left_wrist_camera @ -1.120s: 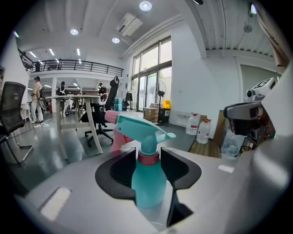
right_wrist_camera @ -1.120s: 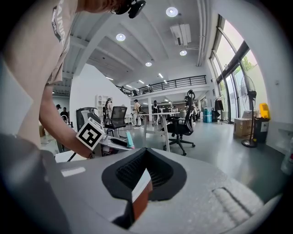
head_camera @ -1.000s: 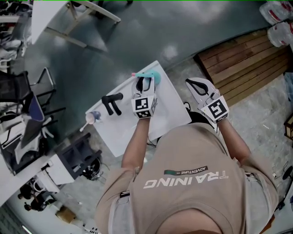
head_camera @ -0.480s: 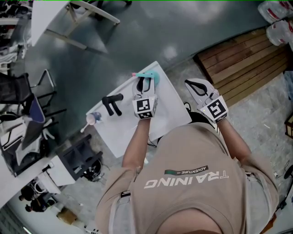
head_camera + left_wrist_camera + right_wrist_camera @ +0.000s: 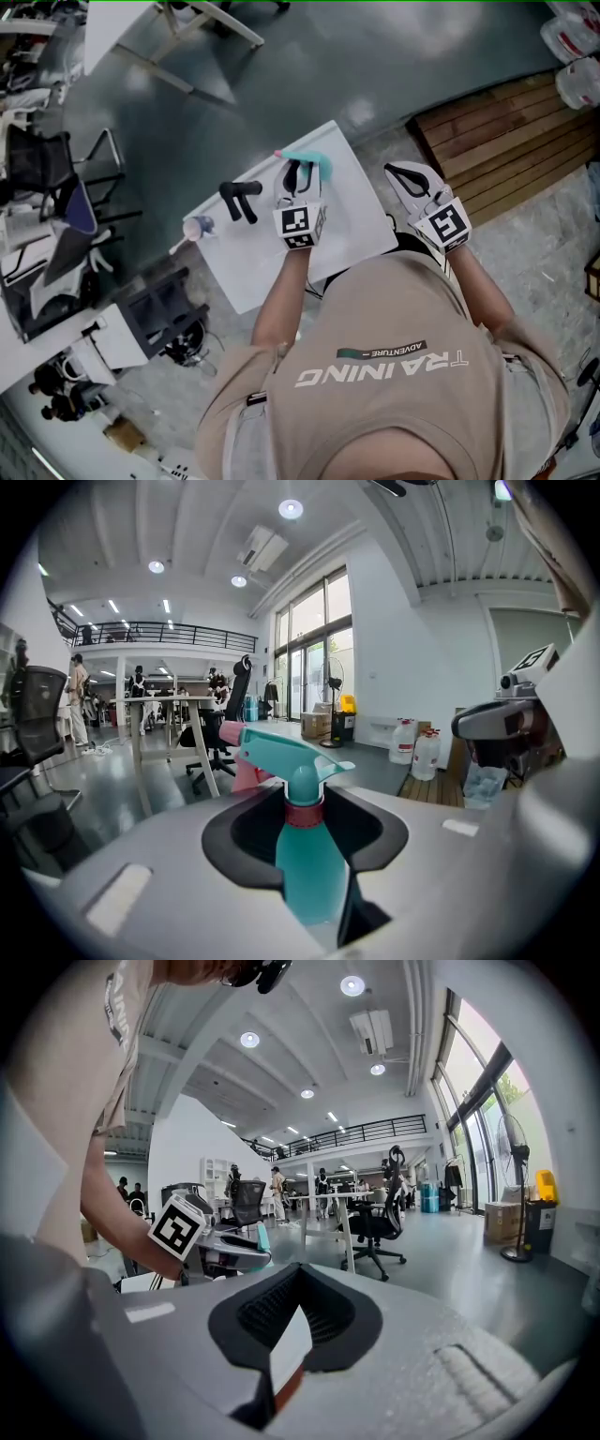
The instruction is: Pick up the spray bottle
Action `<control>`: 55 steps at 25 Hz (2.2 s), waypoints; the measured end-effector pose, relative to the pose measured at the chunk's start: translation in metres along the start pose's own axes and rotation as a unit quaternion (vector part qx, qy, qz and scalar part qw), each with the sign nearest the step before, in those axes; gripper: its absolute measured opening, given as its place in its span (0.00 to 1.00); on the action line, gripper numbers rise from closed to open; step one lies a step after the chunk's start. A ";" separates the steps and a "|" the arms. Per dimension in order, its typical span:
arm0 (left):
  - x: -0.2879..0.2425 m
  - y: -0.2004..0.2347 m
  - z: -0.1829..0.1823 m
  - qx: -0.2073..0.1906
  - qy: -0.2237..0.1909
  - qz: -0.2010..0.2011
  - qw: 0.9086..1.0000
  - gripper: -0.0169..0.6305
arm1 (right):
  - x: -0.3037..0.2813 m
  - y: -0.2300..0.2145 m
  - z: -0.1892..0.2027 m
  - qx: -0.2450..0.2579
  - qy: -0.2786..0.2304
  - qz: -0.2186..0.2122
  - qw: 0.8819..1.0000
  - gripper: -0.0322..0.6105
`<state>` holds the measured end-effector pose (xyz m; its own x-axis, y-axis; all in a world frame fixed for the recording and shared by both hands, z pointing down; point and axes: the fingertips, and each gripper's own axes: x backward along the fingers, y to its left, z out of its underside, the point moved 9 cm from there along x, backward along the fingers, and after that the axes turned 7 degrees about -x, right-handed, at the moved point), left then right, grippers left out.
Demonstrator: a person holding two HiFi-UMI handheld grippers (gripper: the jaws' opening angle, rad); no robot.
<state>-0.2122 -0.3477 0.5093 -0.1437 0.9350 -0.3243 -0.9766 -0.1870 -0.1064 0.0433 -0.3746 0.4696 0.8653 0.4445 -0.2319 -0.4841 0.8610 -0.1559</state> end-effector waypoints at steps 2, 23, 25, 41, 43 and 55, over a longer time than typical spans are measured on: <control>0.011 0.001 -0.002 0.003 -0.003 -0.003 1.000 0.26 | -0.001 0.004 0.000 0.002 -0.002 -0.001 1.000 0.05; 0.127 0.010 -0.013 0.014 -0.040 -0.013 0.999 0.26 | 0.007 0.068 -0.021 0.033 -0.046 0.017 0.998 0.05; 0.134 0.012 -0.013 0.019 -0.047 -0.018 0.999 0.26 | 0.004 0.071 -0.026 0.035 -0.050 0.011 0.998 0.05; 0.149 0.040 -0.051 0.017 -0.096 -0.035 0.995 0.26 | 0.002 0.079 -0.083 0.080 -0.082 0.011 0.993 0.05; 0.149 0.041 -0.060 0.010 -0.106 -0.035 0.994 0.26 | 0.003 0.077 -0.089 0.079 -0.094 0.014 0.992 0.05; 0.157 0.049 -0.078 -0.005 -0.127 -0.037 0.991 0.26 | -0.009 0.087 -0.090 0.056 -0.113 0.006 0.992 0.05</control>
<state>-0.2703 -0.2334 0.3794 -0.1088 0.9917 -0.0687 -0.9844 -0.1171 -0.1313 -0.0187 -0.3260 0.3718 0.8723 0.4888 -0.0109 -0.4888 0.8713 -0.0443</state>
